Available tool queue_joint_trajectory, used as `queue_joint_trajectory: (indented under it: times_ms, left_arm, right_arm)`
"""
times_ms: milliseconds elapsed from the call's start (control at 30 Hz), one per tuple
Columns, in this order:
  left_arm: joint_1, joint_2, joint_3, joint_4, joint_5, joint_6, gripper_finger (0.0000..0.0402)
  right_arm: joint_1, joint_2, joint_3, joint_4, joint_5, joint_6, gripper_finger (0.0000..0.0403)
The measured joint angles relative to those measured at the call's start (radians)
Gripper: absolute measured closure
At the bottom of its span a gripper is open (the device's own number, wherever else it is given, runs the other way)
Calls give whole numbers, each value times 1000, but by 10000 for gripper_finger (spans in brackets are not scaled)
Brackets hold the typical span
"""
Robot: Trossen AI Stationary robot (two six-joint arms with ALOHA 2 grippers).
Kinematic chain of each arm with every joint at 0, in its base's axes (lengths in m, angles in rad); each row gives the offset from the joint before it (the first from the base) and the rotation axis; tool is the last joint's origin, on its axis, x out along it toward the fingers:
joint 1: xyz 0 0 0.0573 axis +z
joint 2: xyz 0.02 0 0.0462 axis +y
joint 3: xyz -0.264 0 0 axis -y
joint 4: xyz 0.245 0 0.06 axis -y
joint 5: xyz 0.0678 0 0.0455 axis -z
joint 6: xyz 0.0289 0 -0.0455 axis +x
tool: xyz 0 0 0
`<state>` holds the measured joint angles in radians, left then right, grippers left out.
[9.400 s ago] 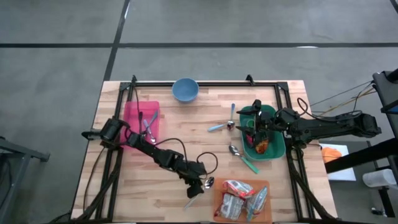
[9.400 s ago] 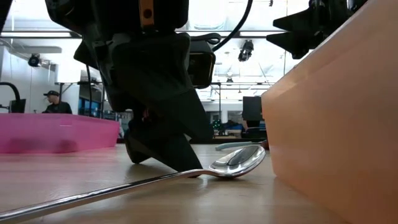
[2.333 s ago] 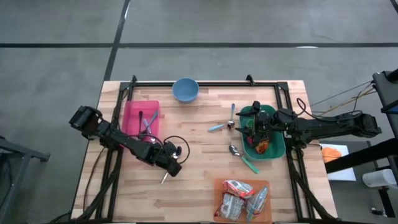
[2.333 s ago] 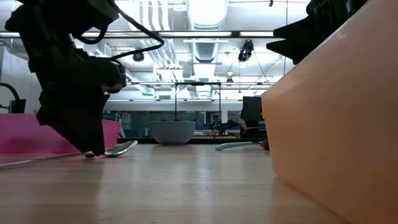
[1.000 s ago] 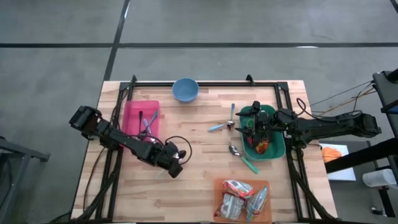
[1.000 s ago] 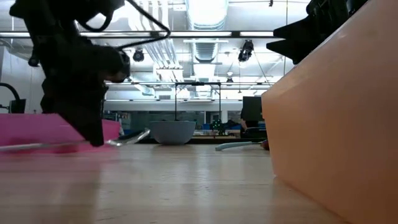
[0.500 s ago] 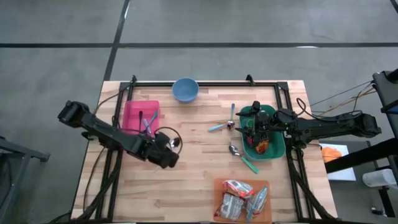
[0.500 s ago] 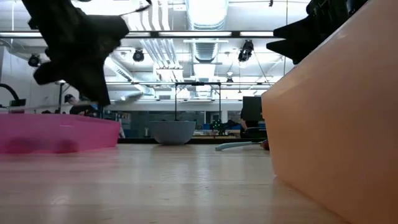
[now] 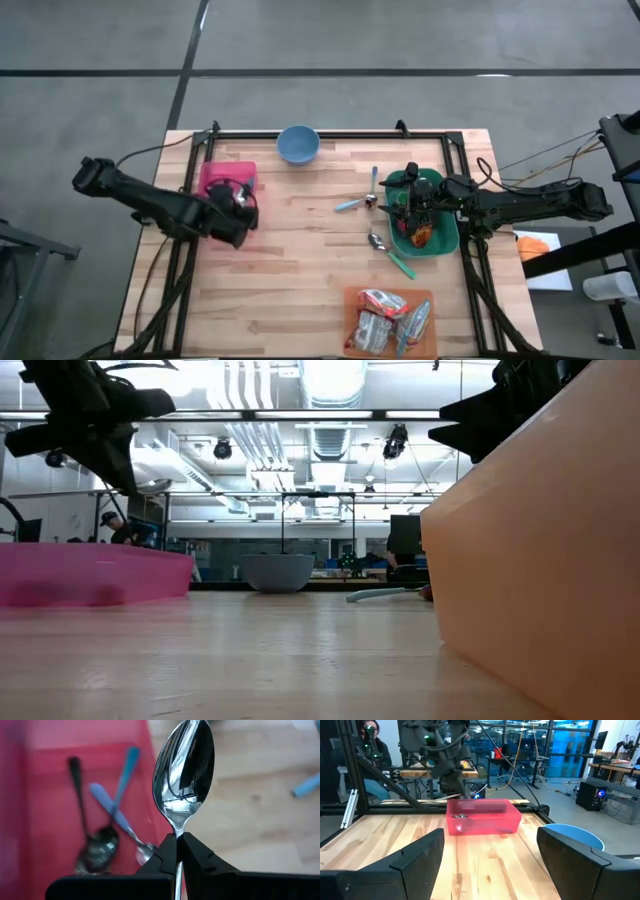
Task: Pick & Place Food Item
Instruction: Put the silver spoon into the pink bin
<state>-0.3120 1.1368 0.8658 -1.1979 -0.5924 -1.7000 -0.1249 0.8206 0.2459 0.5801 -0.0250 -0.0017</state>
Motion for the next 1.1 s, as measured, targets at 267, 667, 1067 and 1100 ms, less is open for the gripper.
queue_joint_trajectory:
  times_ms: [267,667,1067,1100]
  left_arm:
    - [283,-58,-1,-24,6,184,395]
    - [560,-33,-109,138,144,401,395]
    - [640,-33,-313,366,239,465,395]
    - [645,-33,-327,385,247,470,395]
  right_arm:
    - [0,0,0,0,0,-1,87]
    - [0,0,0,0,0,0,87]
    - [0,0,0,0,0,0,87]
    - [0,0,0,0,0,-1,87]
